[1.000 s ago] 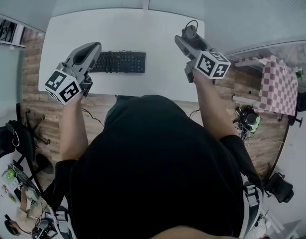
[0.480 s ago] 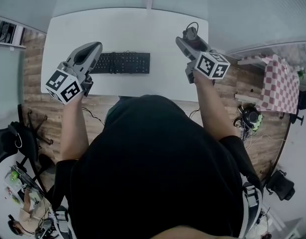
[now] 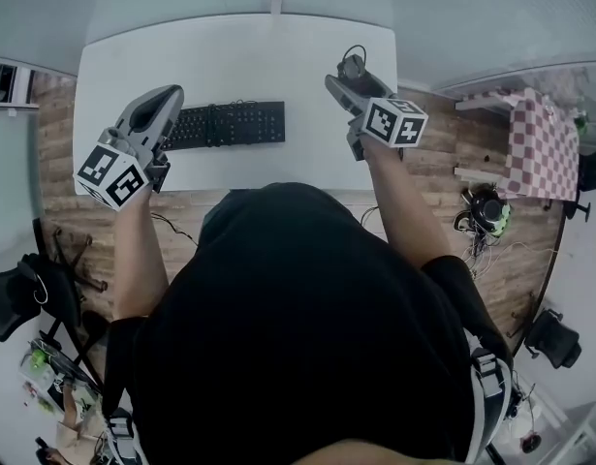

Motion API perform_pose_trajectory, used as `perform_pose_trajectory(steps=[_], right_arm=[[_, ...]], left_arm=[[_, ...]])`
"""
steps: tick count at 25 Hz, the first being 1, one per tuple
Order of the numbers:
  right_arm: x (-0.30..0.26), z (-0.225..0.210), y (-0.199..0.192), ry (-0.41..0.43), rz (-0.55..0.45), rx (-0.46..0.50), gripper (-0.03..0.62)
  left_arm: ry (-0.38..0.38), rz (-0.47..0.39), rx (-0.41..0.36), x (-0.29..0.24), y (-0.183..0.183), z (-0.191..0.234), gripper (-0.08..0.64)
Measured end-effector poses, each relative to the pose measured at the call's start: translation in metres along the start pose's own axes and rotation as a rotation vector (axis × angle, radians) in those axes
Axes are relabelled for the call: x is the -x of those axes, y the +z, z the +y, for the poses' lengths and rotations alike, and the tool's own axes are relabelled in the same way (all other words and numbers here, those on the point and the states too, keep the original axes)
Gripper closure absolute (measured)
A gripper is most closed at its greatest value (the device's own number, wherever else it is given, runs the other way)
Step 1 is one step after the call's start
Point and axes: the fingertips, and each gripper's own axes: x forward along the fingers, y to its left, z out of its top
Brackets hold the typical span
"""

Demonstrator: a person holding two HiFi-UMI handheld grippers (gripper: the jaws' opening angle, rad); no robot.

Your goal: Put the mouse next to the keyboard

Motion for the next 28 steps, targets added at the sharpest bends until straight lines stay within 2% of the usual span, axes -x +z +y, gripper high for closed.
perform_pose_trajectory(steps=[16, 23, 28], right_arm=[[-0.023, -0.043, -0.065, -0.09, 0.109, -0.089, 0.175], [-0.028, -0.052, -0.087, -0.119, 0.141, -0.091, 0.176], [-0.033, -0.065, -0.105, -0.177, 0.185, -0.082, 0.176]], left_arm=[[-0.053, 0.04, 0.003, -0.024, -0.003, 0.019, 0.54], [-0.066, 0.051, 0.001, -0.027, -0.005, 0.022, 0.54], [-0.076, 0.068, -0.006, -0.028, -0.006, 0.026, 0.54]])
